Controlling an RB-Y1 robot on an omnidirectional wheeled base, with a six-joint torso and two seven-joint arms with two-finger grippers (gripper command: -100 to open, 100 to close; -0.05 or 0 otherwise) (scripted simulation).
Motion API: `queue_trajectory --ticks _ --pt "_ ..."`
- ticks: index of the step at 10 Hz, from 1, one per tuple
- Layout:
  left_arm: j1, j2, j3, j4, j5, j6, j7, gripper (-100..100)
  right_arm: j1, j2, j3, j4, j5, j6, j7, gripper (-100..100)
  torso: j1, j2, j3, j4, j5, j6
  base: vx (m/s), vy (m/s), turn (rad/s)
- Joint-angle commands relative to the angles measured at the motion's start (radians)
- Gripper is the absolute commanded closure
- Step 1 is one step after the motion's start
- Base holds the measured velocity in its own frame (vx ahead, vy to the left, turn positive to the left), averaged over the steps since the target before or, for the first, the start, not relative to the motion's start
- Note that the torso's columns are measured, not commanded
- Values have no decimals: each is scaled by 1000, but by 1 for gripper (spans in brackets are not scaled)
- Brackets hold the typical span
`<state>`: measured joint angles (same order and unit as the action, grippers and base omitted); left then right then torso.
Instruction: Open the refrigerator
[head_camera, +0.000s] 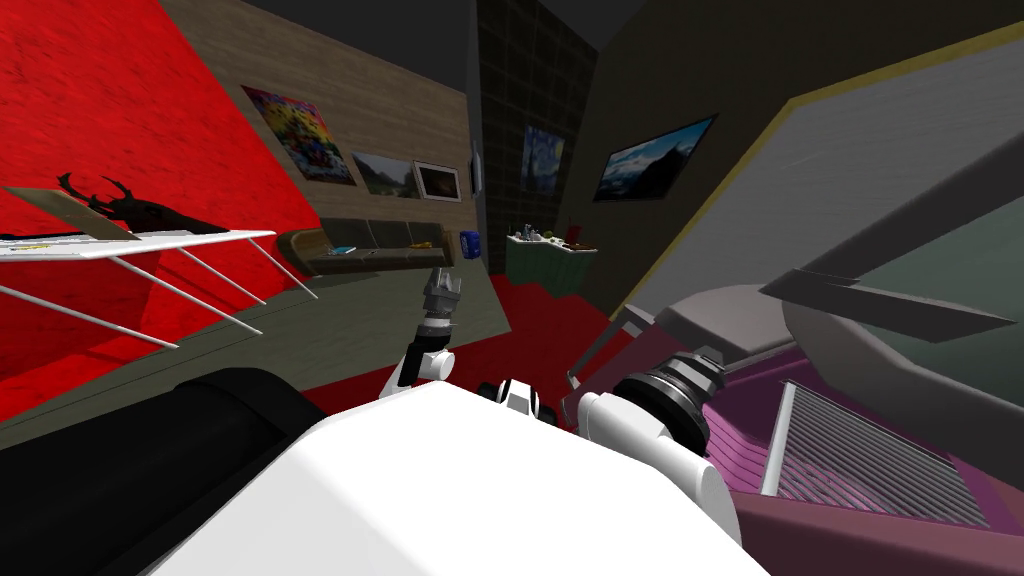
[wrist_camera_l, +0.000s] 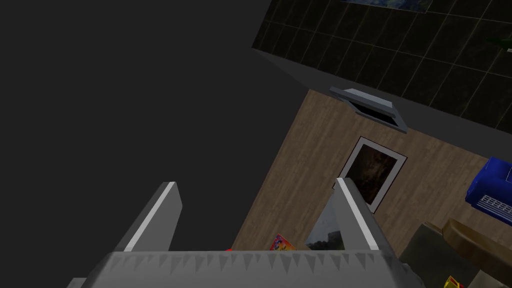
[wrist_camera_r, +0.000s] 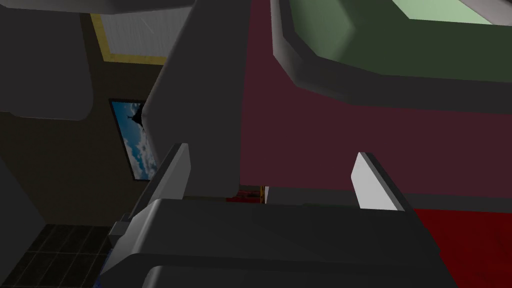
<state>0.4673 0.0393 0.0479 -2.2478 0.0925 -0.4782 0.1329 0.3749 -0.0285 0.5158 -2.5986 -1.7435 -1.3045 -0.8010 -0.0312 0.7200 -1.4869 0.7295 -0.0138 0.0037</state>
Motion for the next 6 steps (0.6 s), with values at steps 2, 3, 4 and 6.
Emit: queue_trajectory --ticks 2,3,4,6 --pt "0 0 0 0 0 0 0 0 -36 7 -27 -12 -1 -4 65 -100 6 4 1 4 5 1 20 30 27" --pt "0 0 0 0 0 0 0 0 -48 8 -34 -15 -1 -3 85 -100 5 6 1 6 7 1 27 35 43" --pt "0 0 0 0 0 0 0 0 -40 8 -26 -5 -14 -3 72 -100 5 7 1 8 8 2 3 42 29" --pt "0 0 0 0 0 0 0 0 -18 4 -17 -6 -1 -4 36 100 7 11 7 4 3 1 3 -36 -62"
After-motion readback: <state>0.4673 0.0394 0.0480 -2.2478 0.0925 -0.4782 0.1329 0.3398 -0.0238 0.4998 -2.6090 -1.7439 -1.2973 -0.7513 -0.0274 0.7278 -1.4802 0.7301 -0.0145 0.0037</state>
